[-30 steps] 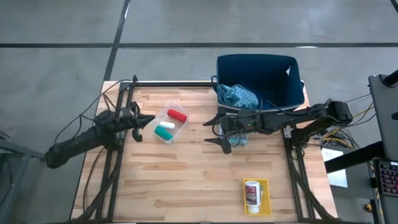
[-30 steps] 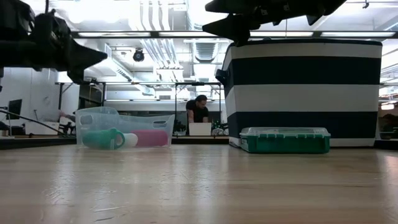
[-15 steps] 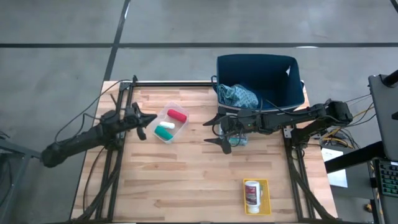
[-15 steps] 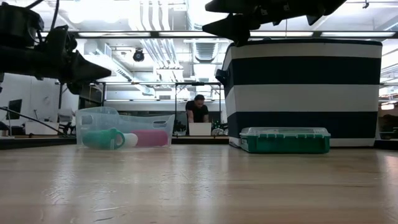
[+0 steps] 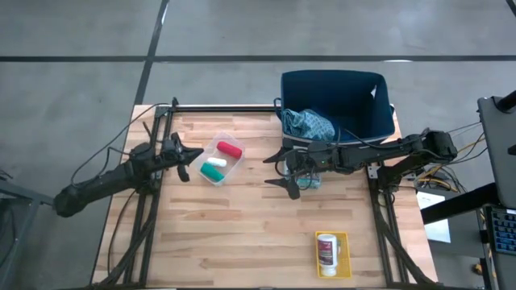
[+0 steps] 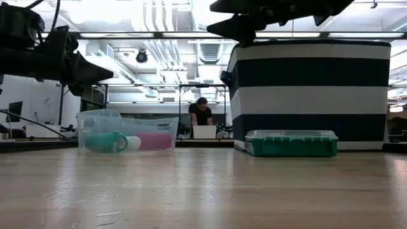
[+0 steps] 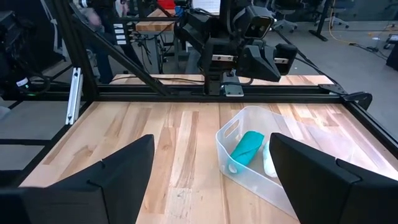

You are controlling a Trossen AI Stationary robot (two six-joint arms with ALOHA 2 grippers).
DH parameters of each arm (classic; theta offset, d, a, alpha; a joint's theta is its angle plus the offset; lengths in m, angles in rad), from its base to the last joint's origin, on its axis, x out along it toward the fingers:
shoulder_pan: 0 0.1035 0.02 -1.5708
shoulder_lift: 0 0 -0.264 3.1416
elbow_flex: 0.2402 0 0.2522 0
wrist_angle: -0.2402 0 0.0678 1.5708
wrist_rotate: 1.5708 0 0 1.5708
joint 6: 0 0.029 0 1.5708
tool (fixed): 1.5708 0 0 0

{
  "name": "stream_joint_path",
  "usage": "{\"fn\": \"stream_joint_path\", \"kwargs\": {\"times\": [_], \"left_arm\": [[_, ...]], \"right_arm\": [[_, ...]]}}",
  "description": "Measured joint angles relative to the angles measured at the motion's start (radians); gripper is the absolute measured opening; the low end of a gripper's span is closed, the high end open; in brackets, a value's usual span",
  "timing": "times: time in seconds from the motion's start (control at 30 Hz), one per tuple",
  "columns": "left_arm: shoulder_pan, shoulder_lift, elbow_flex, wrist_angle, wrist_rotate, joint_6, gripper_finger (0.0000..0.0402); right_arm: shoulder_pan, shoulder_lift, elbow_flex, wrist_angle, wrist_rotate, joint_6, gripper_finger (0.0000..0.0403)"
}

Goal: Pick & place medical supplies in basket/bin
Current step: Return to Home Position

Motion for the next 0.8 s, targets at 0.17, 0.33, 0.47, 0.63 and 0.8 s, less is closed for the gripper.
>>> {"fn": "stream_joint_path", "kwargs": {"times": [0.17, 0.33, 0.47, 0.63, 0.8], "left_arm": [[0.000, -0.032, 0.000, -0.001, 0.000, 0.036, 0.0003], [0.000, -0.036, 0.000, -0.001, 0.000, 0.047, 0.0003], [0.000, -0.036, 0.000, -0.001, 0.000, 0.047, 0.0003], [0.000, -0.036, 0.000, -0.001, -0.001, 0.047, 0.0003], [0.000, -0.036, 0.000, -0.001, 0.000, 0.046, 0.0003]], "right_arm": [[0.000, 0.000, 0.000, 0.000, 0.000, -0.004, 0.0322], [0.000, 0.000, 0.000, 0.000, 0.000, 0.000, 0.0325], [0.000, 0.000, 0.000, 0.000, 0.000, 0.000, 0.0321], [0.000, 0.000, 0.000, 0.000, 0.000, 0.000, 0.0314], [0.000, 0.000, 0.000, 0.000, 0.000, -0.004, 0.0315]]}}
